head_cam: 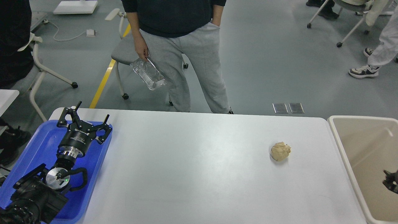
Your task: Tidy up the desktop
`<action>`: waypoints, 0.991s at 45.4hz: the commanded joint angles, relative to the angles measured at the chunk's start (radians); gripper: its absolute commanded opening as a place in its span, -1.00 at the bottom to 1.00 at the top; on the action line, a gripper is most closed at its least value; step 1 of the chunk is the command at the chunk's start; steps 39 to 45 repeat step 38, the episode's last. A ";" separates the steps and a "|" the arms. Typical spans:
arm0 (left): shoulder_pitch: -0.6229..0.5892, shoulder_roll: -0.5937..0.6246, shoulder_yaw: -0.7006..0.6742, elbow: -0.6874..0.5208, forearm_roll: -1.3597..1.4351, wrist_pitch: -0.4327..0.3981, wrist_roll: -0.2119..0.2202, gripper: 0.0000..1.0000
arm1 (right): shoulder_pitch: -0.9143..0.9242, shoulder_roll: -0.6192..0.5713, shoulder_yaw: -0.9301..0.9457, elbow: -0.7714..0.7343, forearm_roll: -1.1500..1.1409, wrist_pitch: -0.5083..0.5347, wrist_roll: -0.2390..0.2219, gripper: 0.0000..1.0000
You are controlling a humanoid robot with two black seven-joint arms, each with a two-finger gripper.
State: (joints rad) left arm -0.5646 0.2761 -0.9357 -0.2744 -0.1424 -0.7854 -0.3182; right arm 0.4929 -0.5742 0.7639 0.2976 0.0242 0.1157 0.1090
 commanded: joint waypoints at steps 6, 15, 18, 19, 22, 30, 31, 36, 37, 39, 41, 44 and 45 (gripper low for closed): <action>0.000 0.000 0.000 0.000 0.000 0.000 -0.001 1.00 | -0.292 0.025 0.630 0.564 -0.173 0.147 0.161 1.00; 0.000 0.000 0.000 0.000 0.000 0.000 -0.001 1.00 | -0.267 0.267 0.727 0.626 -0.516 0.035 0.297 1.00; 0.000 0.000 0.000 0.000 0.000 0.000 0.001 1.00 | -0.231 0.319 0.719 0.624 -0.530 0.007 0.327 1.00; 0.000 0.000 0.000 0.000 0.000 0.000 -0.001 1.00 | -0.221 0.332 0.719 0.623 -0.532 0.001 0.331 1.00; 0.000 0.000 0.000 0.000 0.000 0.000 -0.001 1.00 | -0.205 0.350 0.713 0.618 -0.532 -0.002 0.331 1.00; 0.000 0.000 0.000 0.000 0.000 0.000 -0.001 1.00 | -0.209 0.367 0.646 0.620 -0.530 0.001 0.330 1.00; 0.000 0.000 0.000 0.000 0.001 0.000 -0.001 1.00 | -0.209 0.367 0.638 0.621 -0.529 0.002 0.330 1.00; 0.000 0.000 0.000 0.000 0.000 0.000 -0.001 1.00 | -0.209 0.367 0.600 0.623 -0.527 0.002 0.330 1.00; 0.000 0.000 0.000 0.000 0.000 0.000 0.001 1.00 | -0.209 0.367 0.595 0.623 -0.527 0.002 0.330 1.00; 0.000 0.000 0.000 0.000 0.001 0.000 0.001 1.00 | -0.209 0.369 0.592 0.623 -0.527 0.004 0.330 1.00; 0.000 0.000 0.000 0.000 0.001 0.000 0.001 1.00 | -0.209 0.369 0.592 0.623 -0.527 0.004 0.330 1.00; 0.000 0.000 0.000 0.000 0.001 0.000 0.001 1.00 | -0.209 0.369 0.592 0.623 -0.527 0.004 0.330 1.00; 0.000 0.000 0.000 0.000 0.001 0.000 0.001 1.00 | -0.209 0.369 0.592 0.623 -0.527 0.004 0.330 1.00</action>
